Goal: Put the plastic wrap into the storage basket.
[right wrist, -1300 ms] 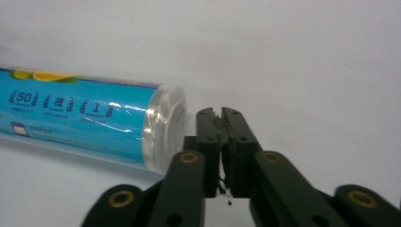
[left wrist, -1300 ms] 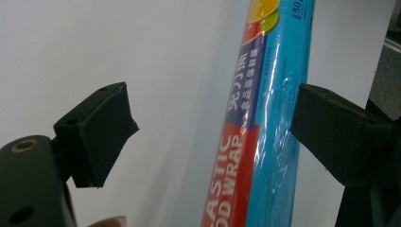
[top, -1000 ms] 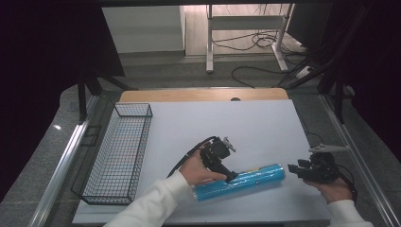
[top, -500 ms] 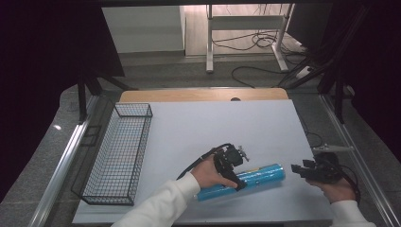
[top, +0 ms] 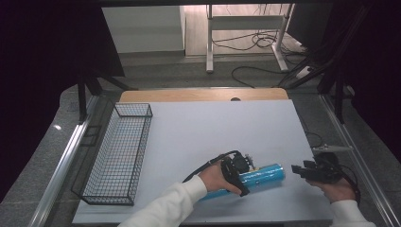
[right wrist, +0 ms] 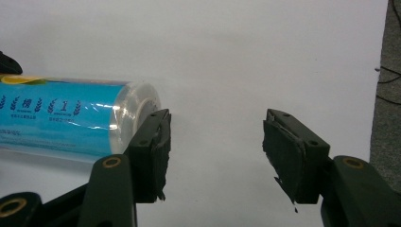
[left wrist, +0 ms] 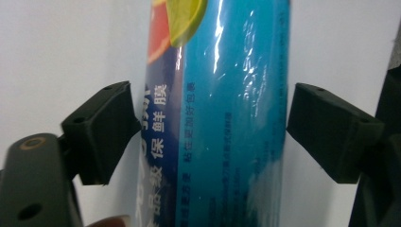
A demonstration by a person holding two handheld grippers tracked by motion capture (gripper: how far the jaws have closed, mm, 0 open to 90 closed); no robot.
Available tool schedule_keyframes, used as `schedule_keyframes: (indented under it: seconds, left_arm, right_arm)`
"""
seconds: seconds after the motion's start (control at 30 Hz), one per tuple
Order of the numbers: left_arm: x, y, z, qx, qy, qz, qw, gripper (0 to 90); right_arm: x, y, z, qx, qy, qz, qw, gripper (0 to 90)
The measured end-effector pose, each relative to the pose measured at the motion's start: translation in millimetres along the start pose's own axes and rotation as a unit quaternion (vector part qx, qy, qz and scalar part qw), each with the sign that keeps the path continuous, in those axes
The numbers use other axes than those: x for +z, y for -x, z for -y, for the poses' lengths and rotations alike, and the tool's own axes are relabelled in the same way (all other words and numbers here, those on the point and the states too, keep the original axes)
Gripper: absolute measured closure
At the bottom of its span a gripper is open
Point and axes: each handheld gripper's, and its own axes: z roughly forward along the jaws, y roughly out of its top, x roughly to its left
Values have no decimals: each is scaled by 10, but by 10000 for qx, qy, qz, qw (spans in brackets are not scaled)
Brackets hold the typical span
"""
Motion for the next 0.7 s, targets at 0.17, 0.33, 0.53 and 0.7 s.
schedule_keyframes:
  seconds: [0.17,0.33,0.53,0.7]
  left_arm:
    - [57,-4,-8,33,-147,3,9999,228]
    - [68,-9,-12,2,-207,-29,9998,288]
    - [64,-11,-21,1,-267,-18,9996,298]
    - [55,-5,-30,41,-299,-39,9995,303]
  right_arm:
    - [13,2,4,19,-19,-3,10000,426]
    - [13,7,6,27,-21,7,10000,426]
    - [19,9,8,32,-21,15,10000,426]
    - [9,17,8,48,-1,33,10000,427]
